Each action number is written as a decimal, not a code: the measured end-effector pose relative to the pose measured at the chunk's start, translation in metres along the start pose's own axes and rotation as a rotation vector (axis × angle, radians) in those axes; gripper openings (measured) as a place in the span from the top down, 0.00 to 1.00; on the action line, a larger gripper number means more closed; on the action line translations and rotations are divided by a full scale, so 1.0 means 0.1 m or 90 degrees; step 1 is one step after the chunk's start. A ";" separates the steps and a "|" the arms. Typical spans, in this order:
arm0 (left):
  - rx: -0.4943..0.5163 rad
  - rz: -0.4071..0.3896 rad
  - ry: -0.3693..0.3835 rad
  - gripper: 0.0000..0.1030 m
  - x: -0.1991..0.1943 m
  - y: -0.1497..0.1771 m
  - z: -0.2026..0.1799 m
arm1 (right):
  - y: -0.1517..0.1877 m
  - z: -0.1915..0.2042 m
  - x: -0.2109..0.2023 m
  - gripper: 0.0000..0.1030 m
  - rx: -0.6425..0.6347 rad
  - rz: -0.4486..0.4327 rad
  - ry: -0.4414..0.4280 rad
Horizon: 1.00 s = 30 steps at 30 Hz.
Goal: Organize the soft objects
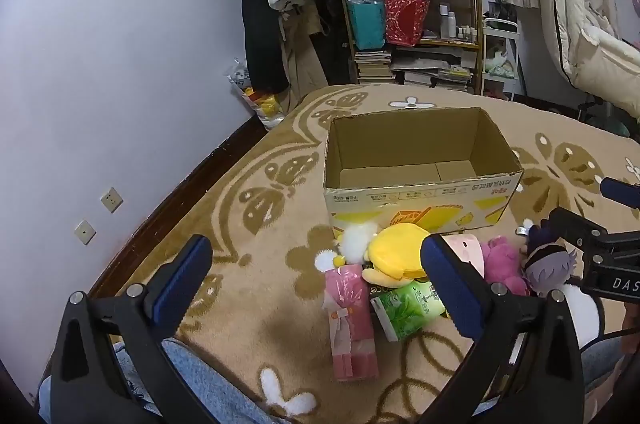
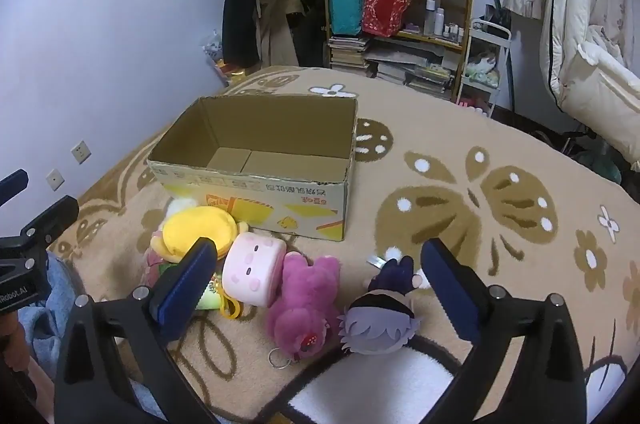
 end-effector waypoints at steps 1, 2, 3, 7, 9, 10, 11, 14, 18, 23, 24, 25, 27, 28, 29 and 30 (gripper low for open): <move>0.000 -0.001 -0.002 0.00 0.00 0.01 -0.02 | 0.02 0.00 -0.03 0.00 0.000 -0.004 -0.003; 0.000 -0.001 -0.001 0.00 -0.01 0.01 -0.02 | 0.02 0.01 -0.03 0.00 0.000 -0.003 0.001; 0.000 -0.001 -0.001 0.00 0.00 0.01 -0.01 | 0.01 0.01 -0.03 0.00 0.001 -0.002 0.003; 0.004 0.002 -0.002 0.00 0.00 0.03 -0.02 | 0.01 0.01 -0.04 0.00 0.002 -0.003 0.000; 0.005 0.003 -0.001 0.00 0.01 0.02 -0.02 | 0.01 0.01 -0.05 0.00 0.001 -0.004 0.003; 0.006 0.004 -0.001 0.00 0.01 0.02 -0.03 | 0.01 0.01 -0.05 0.00 0.001 -0.004 0.002; 0.007 0.004 -0.001 0.00 0.01 0.02 -0.03 | 0.01 0.00 -0.05 0.00 0.002 -0.004 0.001; 0.009 0.004 0.000 0.00 0.02 0.02 -0.04 | 0.01 0.01 -0.06 0.00 0.003 -0.005 0.002; 0.013 0.004 0.000 0.00 0.02 0.02 -0.05 | 0.02 -0.01 -0.07 0.00 0.006 -0.009 0.003; 0.017 0.002 0.000 0.00 0.02 0.02 -0.07 | 0.01 0.00 -0.07 0.00 0.006 -0.009 0.003; 0.018 0.001 0.000 0.00 0.02 0.02 -0.07 | 0.01 0.00 -0.08 0.00 0.006 -0.009 0.004; 0.018 0.001 0.000 0.00 0.02 0.02 -0.08 | 0.01 0.00 -0.08 0.00 0.006 -0.009 0.004; 0.016 0.002 0.000 0.00 0.02 0.02 -0.07 | 0.01 -0.01 -0.08 0.00 0.006 -0.009 0.003; 0.015 0.003 0.001 0.00 0.02 0.02 -0.07 | 0.01 0.00 -0.08 0.00 0.006 -0.009 0.003; 0.016 0.003 0.002 0.00 0.02 0.02 -0.08 | 0.02 -0.01 -0.08 0.00 0.005 -0.010 0.002; 0.016 0.004 0.004 0.00 0.03 0.02 -0.08 | 0.01 -0.01 -0.09 0.00 0.005 -0.010 0.002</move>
Point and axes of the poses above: each gripper's, at about its wrist camera, not at the fingertips, and x roughly the way its jaws point, z to its left, y to its underside, the point moved 2 cm from there along x, roughly the way its jaws point, and after that the axes turned 10 degrees about -y, right-handed, at the moved point
